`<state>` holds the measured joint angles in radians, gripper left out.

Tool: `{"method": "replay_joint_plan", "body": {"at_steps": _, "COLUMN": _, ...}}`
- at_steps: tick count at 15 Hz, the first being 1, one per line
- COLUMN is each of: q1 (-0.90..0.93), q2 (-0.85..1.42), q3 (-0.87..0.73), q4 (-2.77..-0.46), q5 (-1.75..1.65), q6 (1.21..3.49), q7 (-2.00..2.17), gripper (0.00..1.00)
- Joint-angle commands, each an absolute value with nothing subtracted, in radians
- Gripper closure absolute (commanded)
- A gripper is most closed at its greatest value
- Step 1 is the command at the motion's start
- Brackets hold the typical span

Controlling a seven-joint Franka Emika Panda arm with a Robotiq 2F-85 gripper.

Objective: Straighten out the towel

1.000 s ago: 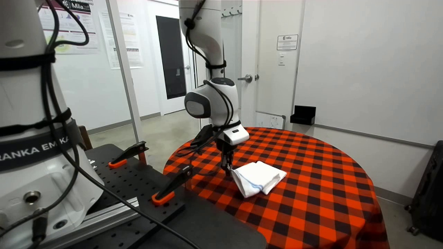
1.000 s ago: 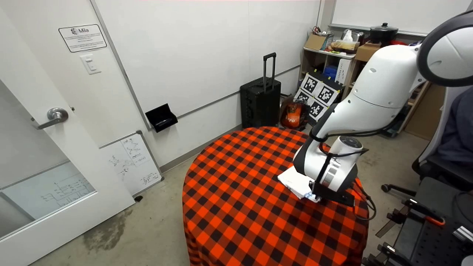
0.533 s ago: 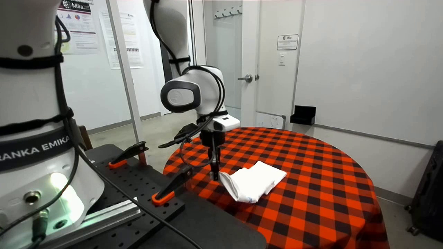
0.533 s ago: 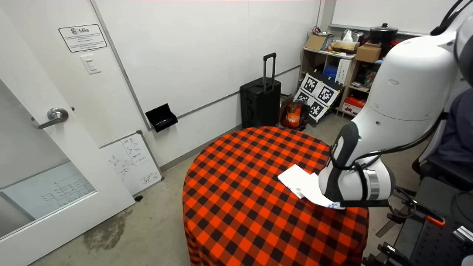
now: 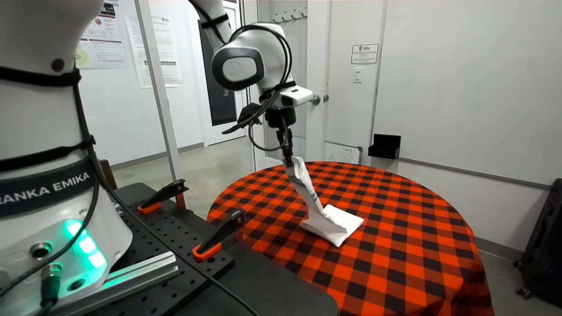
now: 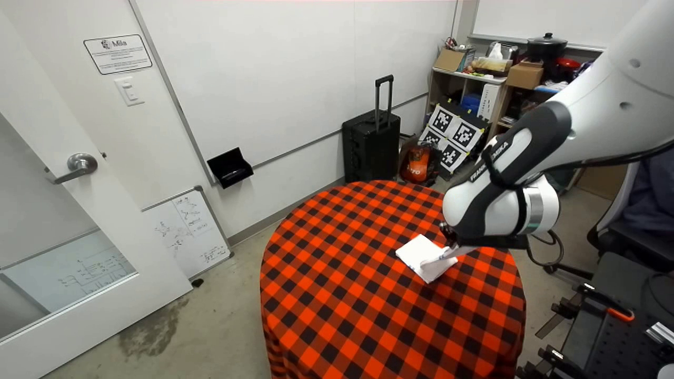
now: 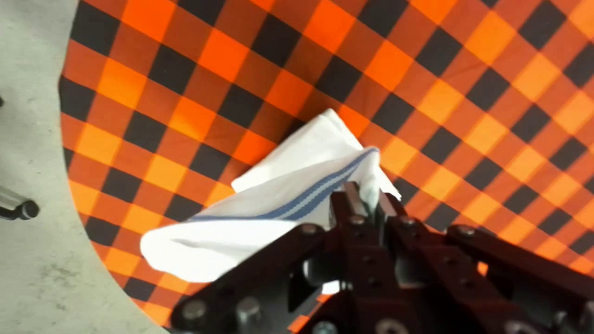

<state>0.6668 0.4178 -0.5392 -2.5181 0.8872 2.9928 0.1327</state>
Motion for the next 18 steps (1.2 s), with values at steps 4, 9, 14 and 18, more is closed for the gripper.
{"method": "replay_joint_plan", "body": {"at_steps": 4, "q1": 0.76, "q2": 0.226, "q3": -0.694, "q4": -2.477, "q5": 0.659, "q6": 2.835, "q7": 0.181, "gripper": 0.99}}
{"method": "replay_joint_plan", "body": {"at_steps": 9, "q1": 0.803, "q2": 0.165, "q3": -0.75, "q4": -2.419, "q5": 0.497, "q6": 2.724, "q7": 0.224, "gripper": 0.99}}
{"method": "replay_joint_plan", "body": {"at_steps": 14, "q1": 0.55, "q2": 0.099, "q3": -0.464, "q4": -2.334, "q5": 0.212, "q6": 2.606, "q7": 0.357, "gripper": 0.99}}
{"method": "replay_joint_plan", "body": {"at_steps": 18, "q1": 0.333, "q2": 0.09, "q3": -0.185, "q4": -2.231, "q5": 0.221, "q6": 2.53, "q7": 0.373, "gripper": 0.99}}
